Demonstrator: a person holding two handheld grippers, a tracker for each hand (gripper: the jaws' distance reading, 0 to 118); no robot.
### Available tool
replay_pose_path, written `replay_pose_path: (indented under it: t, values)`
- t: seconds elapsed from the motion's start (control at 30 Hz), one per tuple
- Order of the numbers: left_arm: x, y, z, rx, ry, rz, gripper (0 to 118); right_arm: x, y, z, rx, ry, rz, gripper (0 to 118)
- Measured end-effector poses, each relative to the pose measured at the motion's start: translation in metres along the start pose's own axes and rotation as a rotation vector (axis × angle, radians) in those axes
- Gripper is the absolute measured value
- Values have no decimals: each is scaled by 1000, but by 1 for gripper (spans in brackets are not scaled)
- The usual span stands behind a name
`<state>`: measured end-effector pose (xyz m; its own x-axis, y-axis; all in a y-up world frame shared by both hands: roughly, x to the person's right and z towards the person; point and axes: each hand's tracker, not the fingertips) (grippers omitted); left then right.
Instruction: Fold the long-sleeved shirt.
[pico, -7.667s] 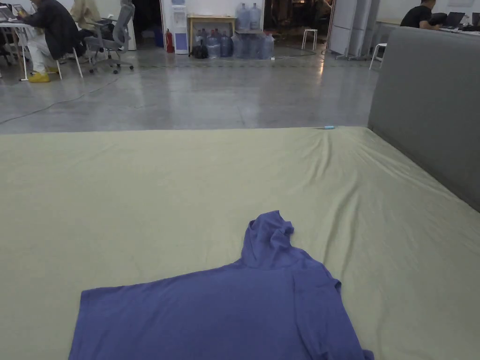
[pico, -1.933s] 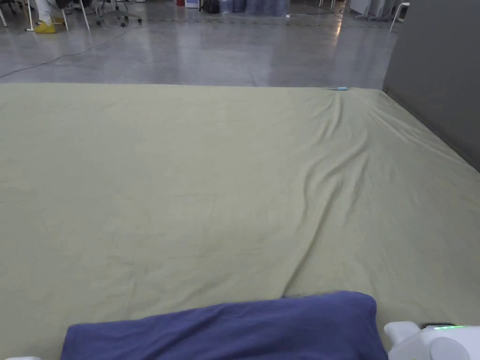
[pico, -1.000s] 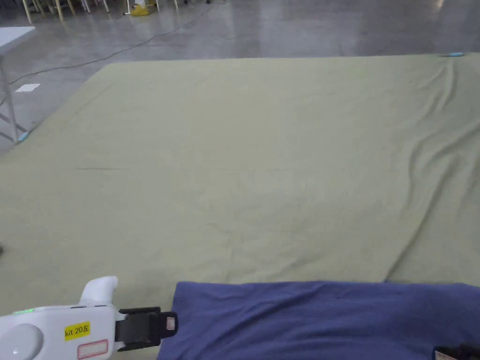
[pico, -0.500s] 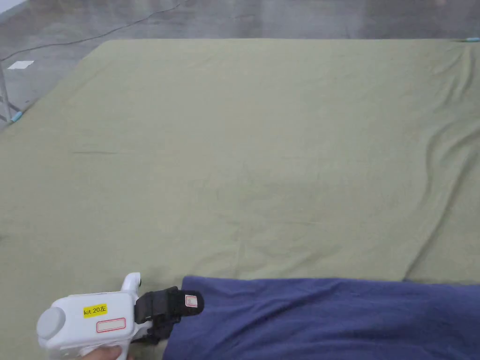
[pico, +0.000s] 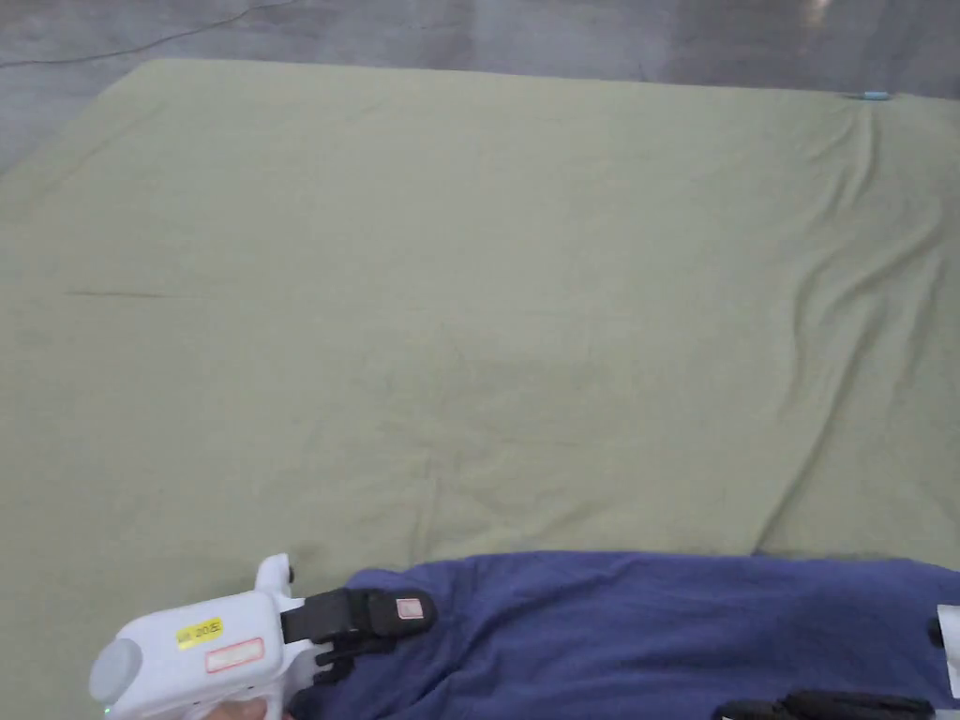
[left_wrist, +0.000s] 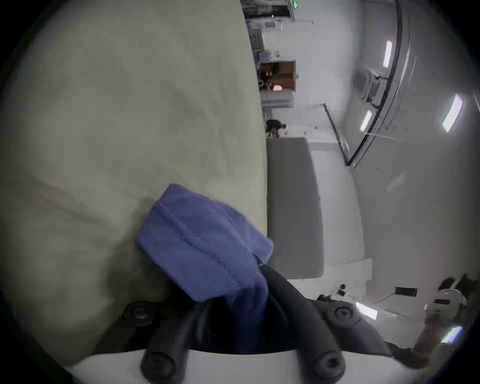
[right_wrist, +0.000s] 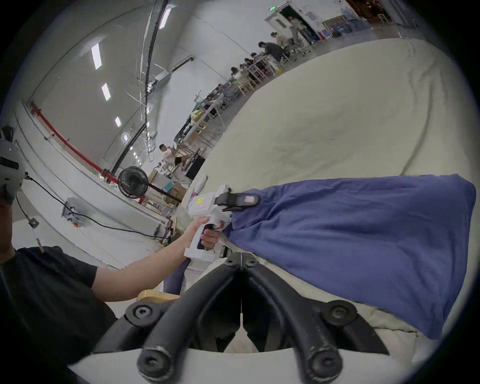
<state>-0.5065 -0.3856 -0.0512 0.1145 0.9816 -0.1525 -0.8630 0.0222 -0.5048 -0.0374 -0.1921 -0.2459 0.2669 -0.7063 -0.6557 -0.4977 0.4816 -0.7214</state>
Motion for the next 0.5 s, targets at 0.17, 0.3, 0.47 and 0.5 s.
replay_pose_path:
  t: [0.17, 0.3, 0.47, 0.5]
  values:
    - [33, 5, 64, 85, -44, -23, 0, 3, -1, 8, 23, -20, -26, 0]
    - [71, 2, 99, 132, -10, -102, 0, 4, 0, 6, 35, -32, -49, 0]
    - [92, 13, 149, 232, 32, -142, 0, -1, 3, 3, 39, -30, -43, 0]
    - [94, 15, 158, 257, 54, -139, 0, -2, 4, 3, 36, -31, -37, 0]
